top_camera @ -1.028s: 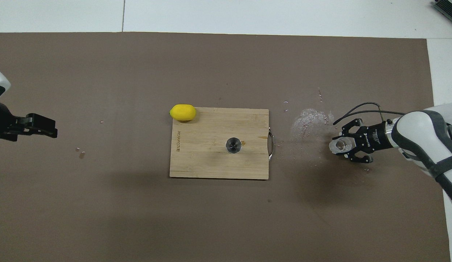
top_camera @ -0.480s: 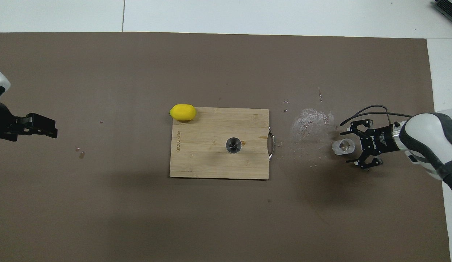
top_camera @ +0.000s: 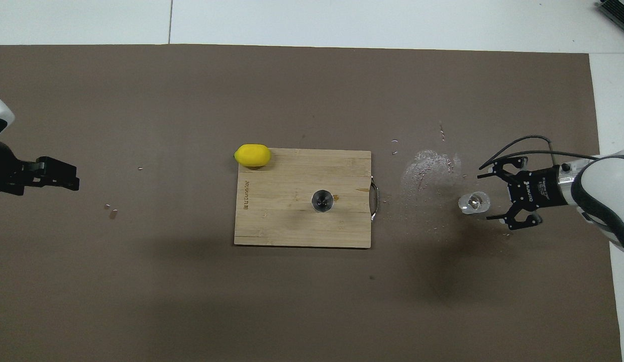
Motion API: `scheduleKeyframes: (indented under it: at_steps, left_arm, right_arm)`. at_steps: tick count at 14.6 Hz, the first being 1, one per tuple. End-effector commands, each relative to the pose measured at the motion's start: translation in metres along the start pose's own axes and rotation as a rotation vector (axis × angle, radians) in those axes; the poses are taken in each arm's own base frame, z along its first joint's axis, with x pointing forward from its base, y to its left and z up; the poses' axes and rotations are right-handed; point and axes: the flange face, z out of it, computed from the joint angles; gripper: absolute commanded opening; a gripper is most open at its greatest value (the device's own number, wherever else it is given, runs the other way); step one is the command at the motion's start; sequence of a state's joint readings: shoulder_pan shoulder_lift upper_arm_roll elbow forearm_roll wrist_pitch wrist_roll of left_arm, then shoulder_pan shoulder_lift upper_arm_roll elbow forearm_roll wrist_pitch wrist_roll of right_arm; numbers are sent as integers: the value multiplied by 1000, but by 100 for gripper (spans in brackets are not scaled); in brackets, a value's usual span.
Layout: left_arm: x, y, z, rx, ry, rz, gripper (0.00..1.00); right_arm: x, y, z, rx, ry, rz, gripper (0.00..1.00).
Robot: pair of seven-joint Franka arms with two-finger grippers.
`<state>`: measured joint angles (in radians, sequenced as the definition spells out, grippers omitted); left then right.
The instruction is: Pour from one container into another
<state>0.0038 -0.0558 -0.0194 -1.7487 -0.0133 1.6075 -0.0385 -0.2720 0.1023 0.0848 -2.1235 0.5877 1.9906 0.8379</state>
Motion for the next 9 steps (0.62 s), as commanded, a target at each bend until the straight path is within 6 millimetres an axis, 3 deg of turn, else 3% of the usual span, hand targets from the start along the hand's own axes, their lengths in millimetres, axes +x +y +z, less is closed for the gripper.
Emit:
scheduleKeyframes:
  at_steps: [1, 5, 9]
  left_arm:
    - [-4, 2, -6, 2, -4, 3, 100]
    - [-4, 2, -6, 2, -4, 3, 100]
    - [-5, 2, -6, 3, -5, 3, 100]
  right_arm:
    - [-44, -7, 0, -54, 61, -259, 100]
    - [-94, -29, 10, -258, 246, -673, 100]
    - [-140, -51, -21, -286, 361, -893, 100]
